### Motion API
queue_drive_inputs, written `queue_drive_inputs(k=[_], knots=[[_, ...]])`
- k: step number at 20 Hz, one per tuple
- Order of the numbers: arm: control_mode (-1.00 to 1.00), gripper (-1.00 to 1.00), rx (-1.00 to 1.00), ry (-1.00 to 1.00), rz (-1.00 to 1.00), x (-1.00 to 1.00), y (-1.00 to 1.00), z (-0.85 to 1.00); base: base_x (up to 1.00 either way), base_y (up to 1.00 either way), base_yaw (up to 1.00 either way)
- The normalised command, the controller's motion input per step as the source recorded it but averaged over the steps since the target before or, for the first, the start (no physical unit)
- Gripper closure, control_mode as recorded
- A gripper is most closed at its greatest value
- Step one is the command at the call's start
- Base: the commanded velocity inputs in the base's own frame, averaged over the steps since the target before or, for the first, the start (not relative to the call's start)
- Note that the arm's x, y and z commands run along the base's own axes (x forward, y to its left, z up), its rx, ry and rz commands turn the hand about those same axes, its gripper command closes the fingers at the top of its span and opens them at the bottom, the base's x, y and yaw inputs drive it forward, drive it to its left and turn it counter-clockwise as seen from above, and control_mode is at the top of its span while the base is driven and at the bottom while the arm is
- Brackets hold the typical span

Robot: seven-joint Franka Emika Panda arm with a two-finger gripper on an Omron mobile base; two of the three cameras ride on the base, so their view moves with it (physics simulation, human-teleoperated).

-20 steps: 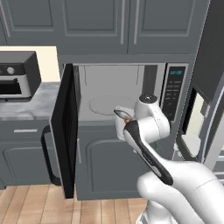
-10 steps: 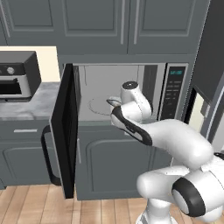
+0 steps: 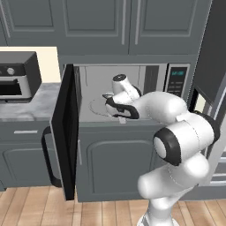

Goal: Place the tupperware containing the fish and onion meal in the microwave. Close the microwave door and press the start button to reheat the meal.

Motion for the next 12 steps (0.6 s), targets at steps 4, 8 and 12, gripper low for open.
queue_drive_inputs(k=[4, 8, 12], knots=[[-1.0, 1.0, -0.08, 0.01, 0.04, 0.88, 0.0, -0.43, 0.0, 0.0, 0.0], [-1.0, 1.0, -0.09, 0.02, 0.05, 0.86, 0.0, -0.59, 0.0, 0.0, 0.0], [-1.0, 1.0, -0.04, 0.0, 0.04, 0.94, -0.1, -0.26, 0.0, 0.0, 0.0]])
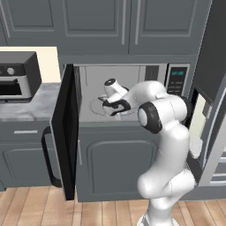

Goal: Place the tupperware containing the fish and onion meal in the microwave. Close the microwave door and press the start button to reheat the meal.

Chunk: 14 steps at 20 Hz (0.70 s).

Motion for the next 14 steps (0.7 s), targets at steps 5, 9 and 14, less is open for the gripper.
queue_drive_inputs(k=[5, 9, 14], knots=[[-1.0, 1.0, -0.01, 0.02, 0.06, 0.93, -0.08, -0.34, 0.0, 0.0, 0.0], [-1.0, 1.0, 0.0, 0.02, 0.09, 0.86, -0.05, -0.35, 0.0, 0.0, 0.0], [-1.0, -1.0, 0.0, 0.0, 0.08, 0.6, -0.05, -0.23, 0.0, 0.0, 0.0]])
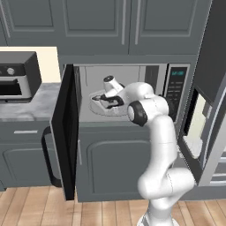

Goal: Place the tupperware containing the fish and onion meal in the microwave. Close the microwave door and press the start button to reheat the meal.

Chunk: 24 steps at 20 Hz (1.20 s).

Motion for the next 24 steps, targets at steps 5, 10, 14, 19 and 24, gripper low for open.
queue_drive_inputs(k=[5, 10, 14, 19, 24], knots=[[-1.0, -1.0, -0.04, -0.2, 0.04, -0.79, 0.0, 0.0, 0.0, 0.0, 0.0], [-1.0, -1.0, -0.04, -0.41, 0.06, -1.0, 0.0, 0.0, 0.0, 0.0, 0.0], [-1.0, -1.0, -0.01, -0.37, 0.02, -1.0, 0.0, 0.05, 0.0, 0.0, 0.0], [-1.0, -1.0, 0.0, -0.05, 0.0, -1.0, 0.0, 0.64, 0.0, 0.0, 0.0], [-1.0, -1.0, 0.0, 0.09, 0.0, -1.0, 0.01, 1.0, 0.0, 0.0, 0.0]])
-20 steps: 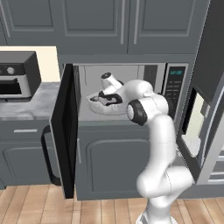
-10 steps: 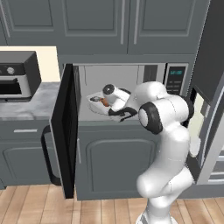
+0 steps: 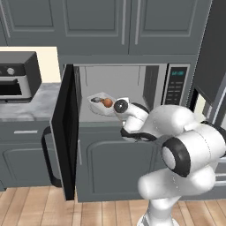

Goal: Place the tupperware containing the fish and onion meal in the microwave. Close the microwave door and press the start button to reheat the meal.

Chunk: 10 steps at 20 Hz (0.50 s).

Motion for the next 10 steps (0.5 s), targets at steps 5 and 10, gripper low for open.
queue_drive_inputs(k=[5, 10], knots=[[-1.0, -1.0, -0.02, 0.16, -0.01, -1.0, 0.01, 1.0, 0.0, 0.0, 0.0], [-1.0, -1.0, -0.09, 0.15, 0.0, -1.0, 0.05, 1.0, 0.0, 0.0, 0.0]])
